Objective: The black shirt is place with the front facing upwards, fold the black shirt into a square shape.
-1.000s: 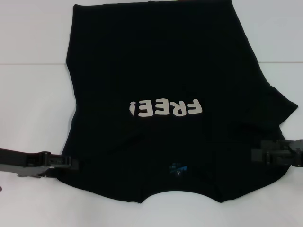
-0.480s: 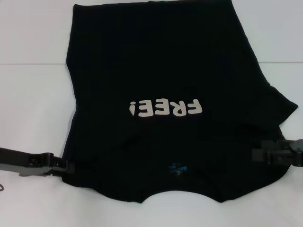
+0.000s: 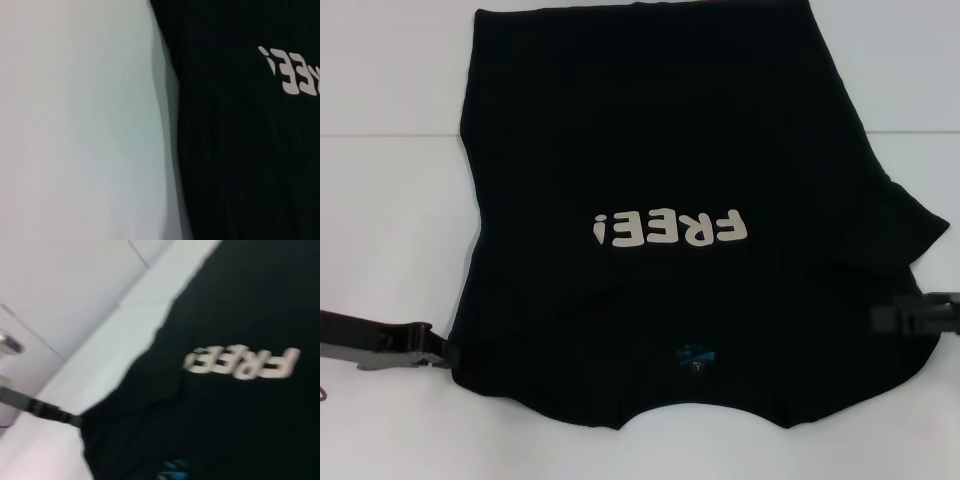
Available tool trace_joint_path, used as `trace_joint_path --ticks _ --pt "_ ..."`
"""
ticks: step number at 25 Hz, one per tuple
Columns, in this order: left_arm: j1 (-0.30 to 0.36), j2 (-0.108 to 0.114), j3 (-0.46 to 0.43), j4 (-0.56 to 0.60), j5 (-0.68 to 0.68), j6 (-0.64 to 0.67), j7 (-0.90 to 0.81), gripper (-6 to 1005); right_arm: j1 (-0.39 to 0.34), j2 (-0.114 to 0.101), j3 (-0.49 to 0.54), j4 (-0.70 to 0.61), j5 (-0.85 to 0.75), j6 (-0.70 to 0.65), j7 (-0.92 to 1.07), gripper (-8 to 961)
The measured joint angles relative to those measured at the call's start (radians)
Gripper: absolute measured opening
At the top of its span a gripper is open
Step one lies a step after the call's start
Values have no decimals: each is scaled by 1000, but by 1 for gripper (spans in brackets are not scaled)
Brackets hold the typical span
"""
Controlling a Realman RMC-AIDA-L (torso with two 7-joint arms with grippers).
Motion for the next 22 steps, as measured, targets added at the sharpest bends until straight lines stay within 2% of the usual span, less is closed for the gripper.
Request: trace_joint_path --ticks 5,7,10,13,16,22 --pt "-6 5 4 2 -1 12 -2 70 72 -50 -9 -98 -153 -28 267 942" --pt "-10 9 5 2 -1 22 0 31 108 -57 -11 -149 -250 -34 393 942" --pt "-14 13 4 3 -1 30 3 9 164 -50 -20 -200 -406 -50 499 941" --pt "-15 15 4 2 -1 33 4 4 195 -34 -41 -191 -485 -58 514 941" --pt "-15 15 5 -2 -1 34 8 4 202 -23 -68 -157 -500 -28 516 941" --pt "-11 12 4 -5 0 36 16 3 203 -20 -84 -125 -504 50 518 942"
